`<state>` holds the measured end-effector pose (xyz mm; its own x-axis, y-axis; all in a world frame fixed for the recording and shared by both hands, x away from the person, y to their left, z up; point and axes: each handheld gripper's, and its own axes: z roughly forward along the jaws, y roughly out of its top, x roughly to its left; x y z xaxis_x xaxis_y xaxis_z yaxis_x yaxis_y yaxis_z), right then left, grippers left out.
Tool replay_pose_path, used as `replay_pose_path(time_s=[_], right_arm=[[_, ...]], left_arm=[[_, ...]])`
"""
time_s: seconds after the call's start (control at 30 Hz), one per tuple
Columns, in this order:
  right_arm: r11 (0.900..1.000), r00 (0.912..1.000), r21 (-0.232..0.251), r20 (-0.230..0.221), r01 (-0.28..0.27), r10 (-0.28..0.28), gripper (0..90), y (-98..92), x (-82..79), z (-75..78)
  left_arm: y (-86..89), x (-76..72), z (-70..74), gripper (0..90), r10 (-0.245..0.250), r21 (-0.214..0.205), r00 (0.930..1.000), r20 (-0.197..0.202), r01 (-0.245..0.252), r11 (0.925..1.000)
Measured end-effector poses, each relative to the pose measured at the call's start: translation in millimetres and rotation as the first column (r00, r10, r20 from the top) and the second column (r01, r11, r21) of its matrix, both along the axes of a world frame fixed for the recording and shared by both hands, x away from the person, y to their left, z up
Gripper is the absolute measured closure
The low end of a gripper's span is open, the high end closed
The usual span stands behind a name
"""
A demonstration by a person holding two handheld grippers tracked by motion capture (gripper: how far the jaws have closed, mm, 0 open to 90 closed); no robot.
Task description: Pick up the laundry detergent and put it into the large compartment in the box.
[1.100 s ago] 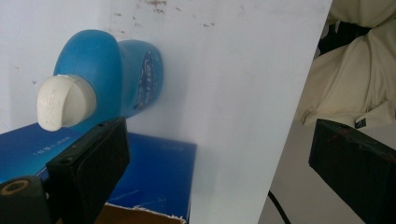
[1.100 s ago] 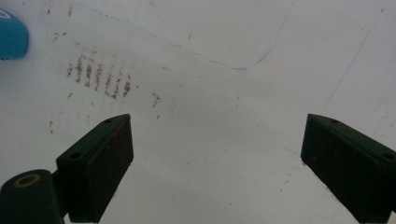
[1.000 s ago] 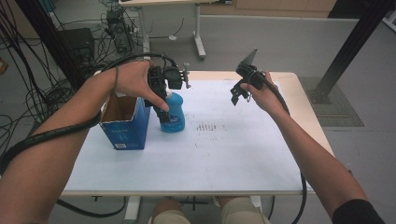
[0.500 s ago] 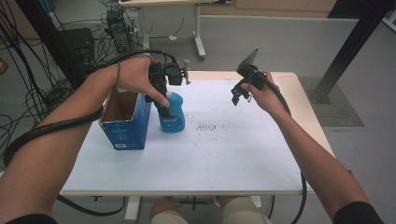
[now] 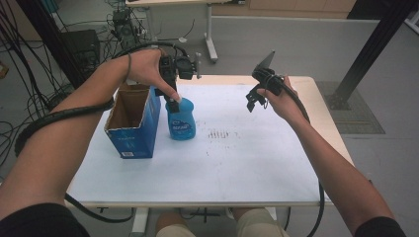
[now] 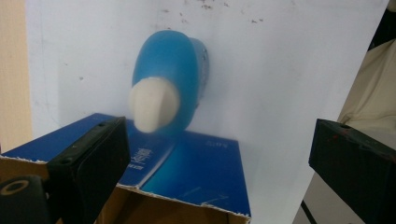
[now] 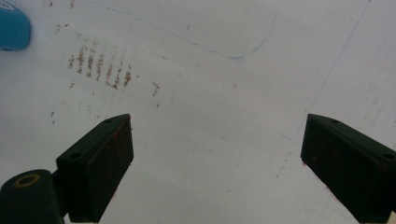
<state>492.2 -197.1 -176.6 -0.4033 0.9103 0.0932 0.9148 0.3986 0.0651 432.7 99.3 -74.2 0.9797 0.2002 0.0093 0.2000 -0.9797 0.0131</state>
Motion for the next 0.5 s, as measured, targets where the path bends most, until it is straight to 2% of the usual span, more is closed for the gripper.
replay_pose_path(time_s=[0.27, 0.33, 0.5], right_arm=[[0.9999, 1.0, -0.015, 0.005, 0.007, -0.007, 9.4, 0.7, -3.8, 2.8], [0.9999, 1.0, -0.015, 0.004, 0.009, -0.008, 9.4, -0.2, -4.5, 3.9], [0.9998, 0.9999, -0.017, 0.005, 0.014, -0.014, 9.4, -0.8, -5.0, 4.0]], left_arm=[[-7.8, 22.7, -2.3, 5.9, -0.003, 0.029, 1.0, 0.005, 0.003, 0.9996], [-9.8, 32.4, -2.7, 5.9, -0.008, 0.028, 1.0, 0.003, 0.008, 0.9996], [-14.0, 43.3, -5.6, 5.9, -0.014, 0.027, 0.9999, -0.007, 0.015, 0.9995]])
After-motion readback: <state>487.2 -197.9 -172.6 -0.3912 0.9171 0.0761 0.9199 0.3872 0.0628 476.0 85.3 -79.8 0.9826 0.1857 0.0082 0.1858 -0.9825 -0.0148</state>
